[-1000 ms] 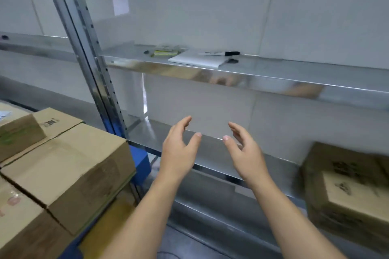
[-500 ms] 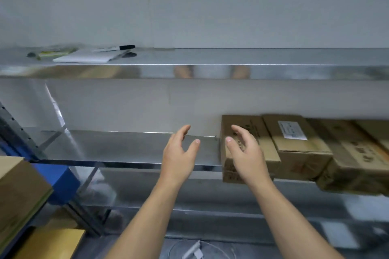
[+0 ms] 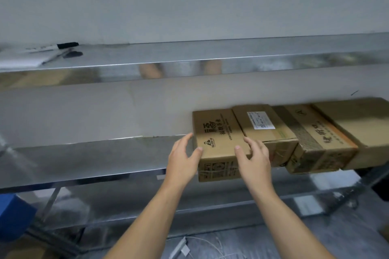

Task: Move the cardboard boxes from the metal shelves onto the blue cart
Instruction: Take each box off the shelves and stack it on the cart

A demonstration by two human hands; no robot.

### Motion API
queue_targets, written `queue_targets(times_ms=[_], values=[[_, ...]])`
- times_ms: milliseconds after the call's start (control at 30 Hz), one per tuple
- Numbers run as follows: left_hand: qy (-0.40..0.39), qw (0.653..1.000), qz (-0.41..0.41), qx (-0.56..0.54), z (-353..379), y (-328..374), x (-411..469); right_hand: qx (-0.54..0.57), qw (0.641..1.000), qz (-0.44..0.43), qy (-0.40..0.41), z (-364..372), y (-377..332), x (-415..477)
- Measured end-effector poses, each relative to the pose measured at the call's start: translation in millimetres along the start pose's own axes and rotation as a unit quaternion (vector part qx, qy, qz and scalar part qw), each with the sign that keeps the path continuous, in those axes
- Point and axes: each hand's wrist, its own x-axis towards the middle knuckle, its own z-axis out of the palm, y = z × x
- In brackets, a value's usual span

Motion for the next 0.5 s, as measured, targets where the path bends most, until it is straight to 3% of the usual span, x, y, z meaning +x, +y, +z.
queue_targets(times_ms=[500], values=[[-0.083,0.991,-0.096,-0.04,30,-25,28,0.006,0.996,0.087,-0.021,22,26,23]])
